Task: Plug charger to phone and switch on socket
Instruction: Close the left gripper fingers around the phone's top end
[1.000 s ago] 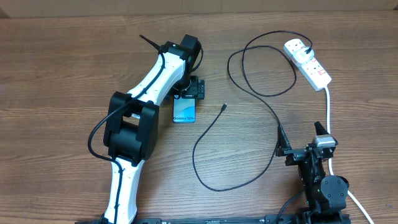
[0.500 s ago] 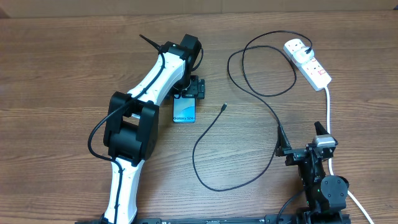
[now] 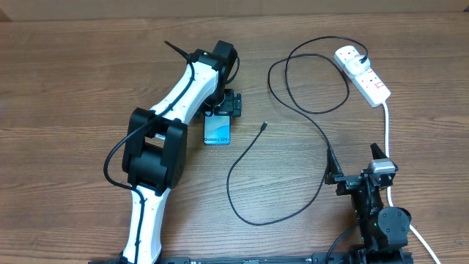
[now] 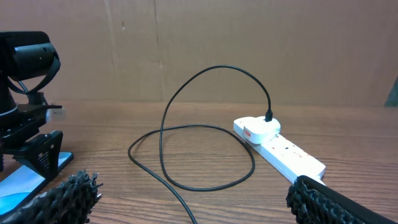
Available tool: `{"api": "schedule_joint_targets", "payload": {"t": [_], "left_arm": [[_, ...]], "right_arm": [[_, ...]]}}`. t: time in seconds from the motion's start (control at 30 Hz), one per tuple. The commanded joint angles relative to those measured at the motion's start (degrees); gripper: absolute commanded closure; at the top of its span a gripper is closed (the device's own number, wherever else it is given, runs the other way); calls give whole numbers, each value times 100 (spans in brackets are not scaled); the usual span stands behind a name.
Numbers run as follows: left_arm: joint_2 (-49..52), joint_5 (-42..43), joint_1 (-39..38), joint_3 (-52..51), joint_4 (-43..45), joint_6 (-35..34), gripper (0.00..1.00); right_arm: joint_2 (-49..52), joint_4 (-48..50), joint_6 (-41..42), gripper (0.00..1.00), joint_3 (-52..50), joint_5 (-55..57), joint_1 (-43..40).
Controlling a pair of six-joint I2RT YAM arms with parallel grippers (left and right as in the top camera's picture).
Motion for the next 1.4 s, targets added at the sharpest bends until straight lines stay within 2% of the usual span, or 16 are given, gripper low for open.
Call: {"api": "schedule_joint_targets", "payload": {"t": [0.0,1.37], "left_arm": [[133,-79,0,11,22,114,0],[136,-79,7,-70,212,197,0]], "right_arm": [[-68,33,-22,0,-57,52,22],[-68,33,-22,0,-57,52,22]]}}
